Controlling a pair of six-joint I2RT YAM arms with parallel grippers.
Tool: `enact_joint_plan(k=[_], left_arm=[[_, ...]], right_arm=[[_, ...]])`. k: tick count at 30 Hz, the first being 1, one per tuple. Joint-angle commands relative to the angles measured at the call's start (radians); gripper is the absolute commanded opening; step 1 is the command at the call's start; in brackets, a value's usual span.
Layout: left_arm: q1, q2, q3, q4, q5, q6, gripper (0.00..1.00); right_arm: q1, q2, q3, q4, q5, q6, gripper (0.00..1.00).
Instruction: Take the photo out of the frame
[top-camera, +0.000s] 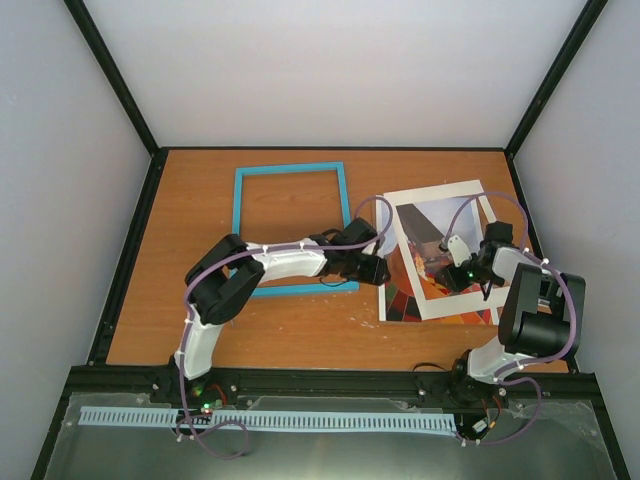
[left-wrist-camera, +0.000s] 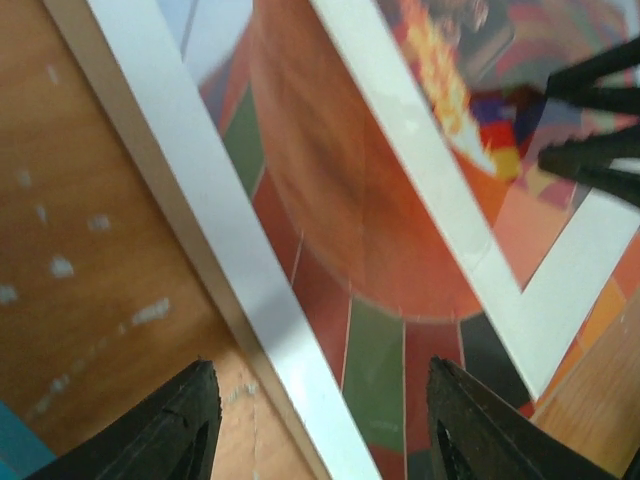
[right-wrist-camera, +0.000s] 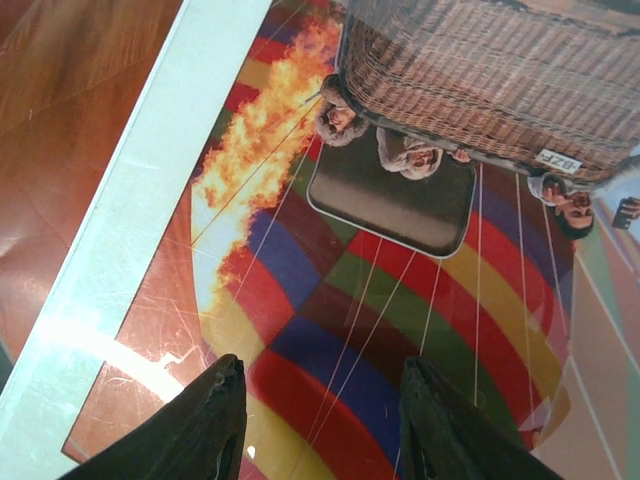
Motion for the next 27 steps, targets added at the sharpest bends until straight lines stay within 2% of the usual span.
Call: enact_joint_plan(k=[1, 6, 12, 19, 27], left_arm=[[-0.04, -0.045, -0.046, -0.029, 0.065, -0.026, 0.56], [-0.095, -0.079, -0.1, -0.068, 0.08, -0.057, 0.54], [-0.128, -0.1, -0.15, -0.039, 0.144, -0.098, 0.54], [-0.134, -0.081, -0.139, -0.031, 0.158, -0.096, 0.53], [-0.135, -0.036, -0.08, -0.028, 0.178, -0.084, 0.53]], right_arm=[[0.005, 0.025, -0.05, -0.046, 0.028, -0.036, 0.43], [0.005, 0.013, -0.064, -0.034, 0.027, -0.043, 0.43], [0.005, -0.034, -0.112, 0.02, 0.054, -0.035, 0.43], [0.006, -0.12, -0.205, 0.135, 0.089, -0.031, 0.43], [0.006, -0.122, -0.209, 0.138, 0.091, -0.031, 0.45]])
